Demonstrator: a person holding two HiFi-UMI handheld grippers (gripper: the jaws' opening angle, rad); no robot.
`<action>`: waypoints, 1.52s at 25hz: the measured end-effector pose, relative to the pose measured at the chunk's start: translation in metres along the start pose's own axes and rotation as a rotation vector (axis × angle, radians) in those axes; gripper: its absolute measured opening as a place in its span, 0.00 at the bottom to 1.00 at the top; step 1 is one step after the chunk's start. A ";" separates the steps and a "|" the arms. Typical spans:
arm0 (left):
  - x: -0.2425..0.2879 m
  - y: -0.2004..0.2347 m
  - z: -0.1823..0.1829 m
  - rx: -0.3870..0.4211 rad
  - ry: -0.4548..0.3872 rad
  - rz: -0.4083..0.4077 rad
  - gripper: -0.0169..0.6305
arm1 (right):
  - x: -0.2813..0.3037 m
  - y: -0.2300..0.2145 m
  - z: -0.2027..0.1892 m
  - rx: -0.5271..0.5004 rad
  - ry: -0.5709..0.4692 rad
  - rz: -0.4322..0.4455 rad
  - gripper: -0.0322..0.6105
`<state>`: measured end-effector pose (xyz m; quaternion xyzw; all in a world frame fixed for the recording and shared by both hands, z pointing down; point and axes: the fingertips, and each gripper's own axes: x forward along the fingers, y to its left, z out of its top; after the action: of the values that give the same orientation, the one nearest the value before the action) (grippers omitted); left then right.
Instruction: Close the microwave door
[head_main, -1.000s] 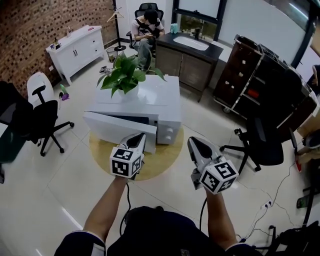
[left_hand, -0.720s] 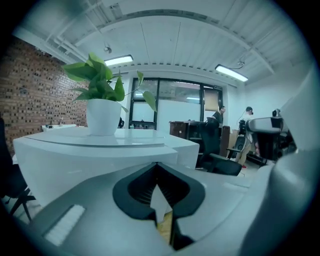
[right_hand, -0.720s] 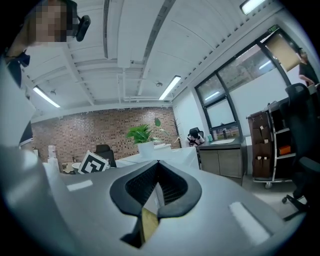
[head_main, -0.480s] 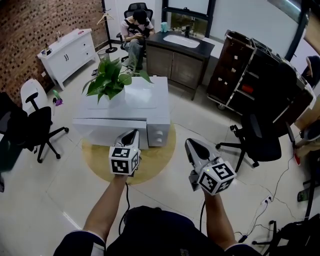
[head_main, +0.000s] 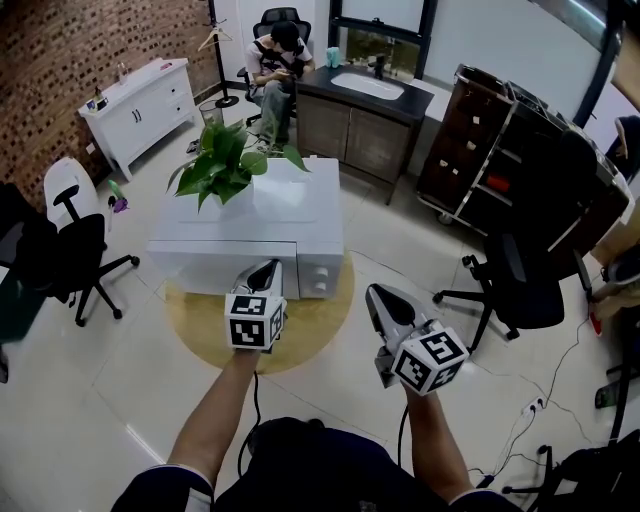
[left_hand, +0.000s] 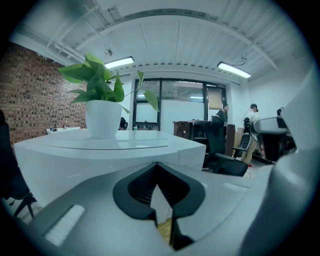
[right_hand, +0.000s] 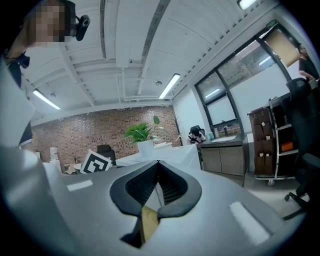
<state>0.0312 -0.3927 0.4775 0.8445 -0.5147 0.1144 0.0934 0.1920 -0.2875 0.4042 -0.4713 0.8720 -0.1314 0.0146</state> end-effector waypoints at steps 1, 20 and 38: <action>0.003 0.002 0.000 0.000 -0.001 0.000 0.04 | -0.001 -0.001 -0.001 0.000 0.001 -0.007 0.05; -0.061 -0.052 0.052 0.094 -0.107 -0.304 0.04 | 0.006 0.046 0.006 -0.016 -0.024 -0.016 0.05; -0.130 -0.021 0.065 0.014 -0.145 -0.408 0.04 | 0.058 0.130 0.006 -0.068 -0.043 0.026 0.05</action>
<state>-0.0010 -0.2910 0.3766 0.9379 -0.3376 0.0357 0.0716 0.0540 -0.2689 0.3728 -0.4628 0.8815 -0.0912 0.0190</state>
